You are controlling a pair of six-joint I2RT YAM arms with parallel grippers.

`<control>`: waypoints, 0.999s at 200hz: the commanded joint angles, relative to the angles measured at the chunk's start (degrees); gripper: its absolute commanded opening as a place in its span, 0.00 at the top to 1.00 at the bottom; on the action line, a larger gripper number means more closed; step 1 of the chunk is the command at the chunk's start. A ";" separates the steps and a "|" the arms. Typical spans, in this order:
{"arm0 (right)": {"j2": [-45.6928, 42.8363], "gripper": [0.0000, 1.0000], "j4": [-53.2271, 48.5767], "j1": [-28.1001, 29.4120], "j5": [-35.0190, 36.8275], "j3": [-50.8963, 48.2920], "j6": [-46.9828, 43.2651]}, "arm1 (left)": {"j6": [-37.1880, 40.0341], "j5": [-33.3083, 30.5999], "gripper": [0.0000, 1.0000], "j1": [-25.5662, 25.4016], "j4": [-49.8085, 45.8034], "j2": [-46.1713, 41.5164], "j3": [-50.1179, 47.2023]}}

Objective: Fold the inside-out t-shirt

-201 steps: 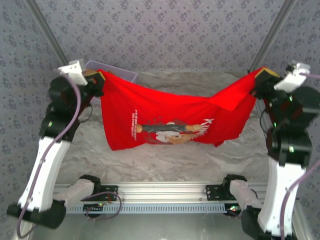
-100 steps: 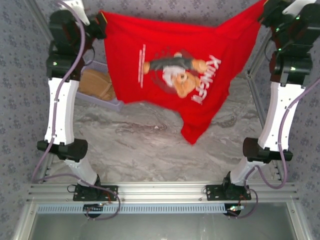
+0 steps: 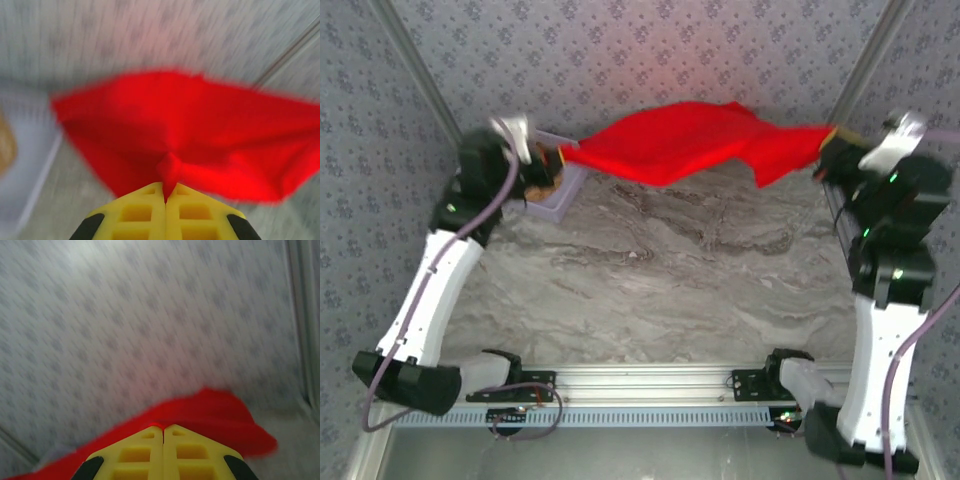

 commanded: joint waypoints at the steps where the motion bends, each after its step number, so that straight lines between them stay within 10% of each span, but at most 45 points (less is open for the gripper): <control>1: -9.70 1.00 -11.41 -0.34 4.60 -15.60 -2.10 | -5.69 2.25 1.00 -3.05 7.38 -5.22 -17.21; 39: -18.56 1.00 -18.39 -1.28 8.07 -38.34 -2.03 | -12.88 -1.45 1.00 -12.62 13.23 -6.36 -41.85; 62: -15.84 1.00 -19.08 -0.02 10.57 -35.93 -0.63 | -15.53 -3.85 1.00 -14.89 14.42 -6.79 -48.05; 200: -9.62 1.00 -20.64 -1.79 8.08 -40.35 7.53 | -13.50 -9.97 1.00 -14.98 10.03 -8.65 -51.76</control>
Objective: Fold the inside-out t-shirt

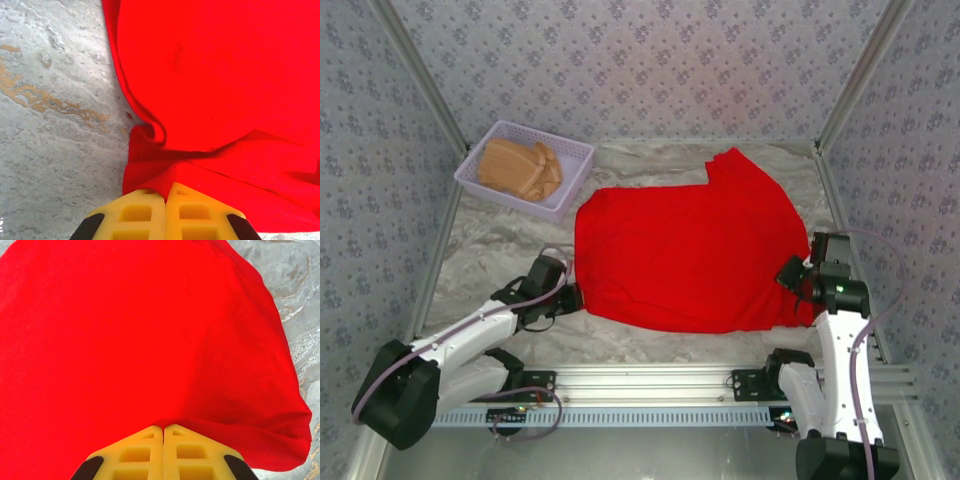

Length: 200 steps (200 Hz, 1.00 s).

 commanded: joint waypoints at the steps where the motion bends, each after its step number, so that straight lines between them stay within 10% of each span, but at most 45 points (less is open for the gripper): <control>1: -1.42 1.00 -2.01 -0.45 -0.16 -1.31 4.36 | 0.86 -0.88 1.00 -0.08 -0.47 -0.01 -0.63; 80: -1.97 1.00 -1.61 0.59 -1.14 3.25 10.76 | 1.80 -0.17 1.00 -0.09 1.12 -1.22 2.92; 200: 3.06 1.00 -11.91 1.66 14.01 62.77 -16.32 | 15.84 -10.23 1.00 0.59 -16.21 -20.54 46.61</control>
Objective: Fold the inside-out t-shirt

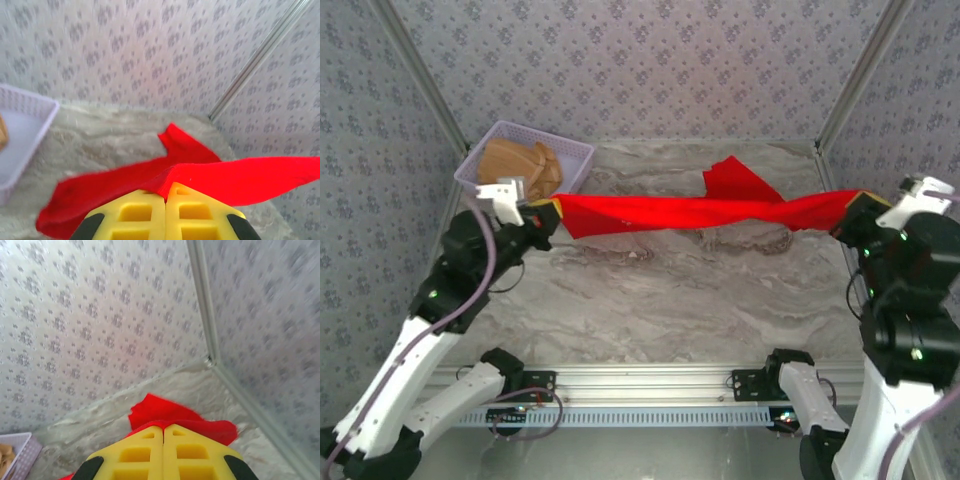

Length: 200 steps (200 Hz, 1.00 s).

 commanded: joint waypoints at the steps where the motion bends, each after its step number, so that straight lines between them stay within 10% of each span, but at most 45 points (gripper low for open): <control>1: 0.52 1.00 -6.29 0.27 5.75 9.52 -6.49 | 4.36 -3.07 1.00 0.28 -7.72 -2.94 7.33; 62: 10.40 1.00 -3.79 2.49 9.87 25.64 -9.65 | 10.09 -6.59 1.00 1.09 -12.66 9.04 21.28; 135: 32.33 1.00 18.27 2.79 5.76 28.37 -11.15 | 7.47 3.91 1.00 17.22 -3.71 35.76 34.76; 200: 59.48 1.00 26.24 -2.75 -6.27 63.32 1.88 | 9.42 9.19 1.00 18.11 -9.90 61.39 77.30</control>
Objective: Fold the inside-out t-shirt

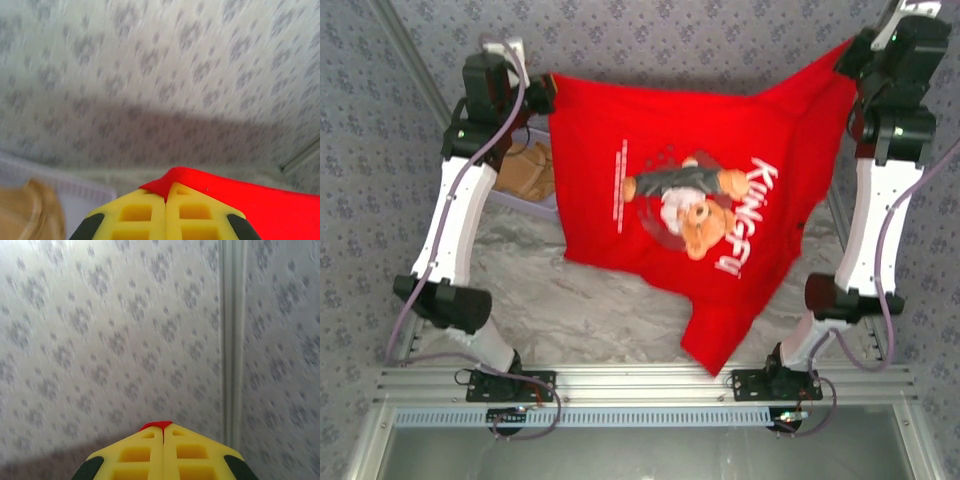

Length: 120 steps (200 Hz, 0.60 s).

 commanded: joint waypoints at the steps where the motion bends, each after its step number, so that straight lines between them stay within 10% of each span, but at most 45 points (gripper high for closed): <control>1: 2.47 1.00 8.19 -2.59 -6.15 13.43 8.67 | 0.96 3.81 1.00 0.64 -1.79 4.30 15.59; 37: -3.36 1.00 13.21 -5.52 -13.98 7.71 16.86 | 0.40 11.32 1.00 0.47 -17.08 15.05 44.51; 64: -10.89 1.00 3.81 -5.96 -16.97 0.88 15.20 | 2.16 14.20 1.00 -0.58 -25.12 13.11 41.94; 85: -22.24 1.00 -0.56 -5.72 -19.44 -20.32 13.60 | 6.41 13.78 1.00 -4.18 -26.46 5.98 21.87; 120: -41.98 1.00 -6.98 -5.92 -16.90 -60.37 11.92 | -2.34 13.92 1.00 -5.50 5.98 -14.18 -38.37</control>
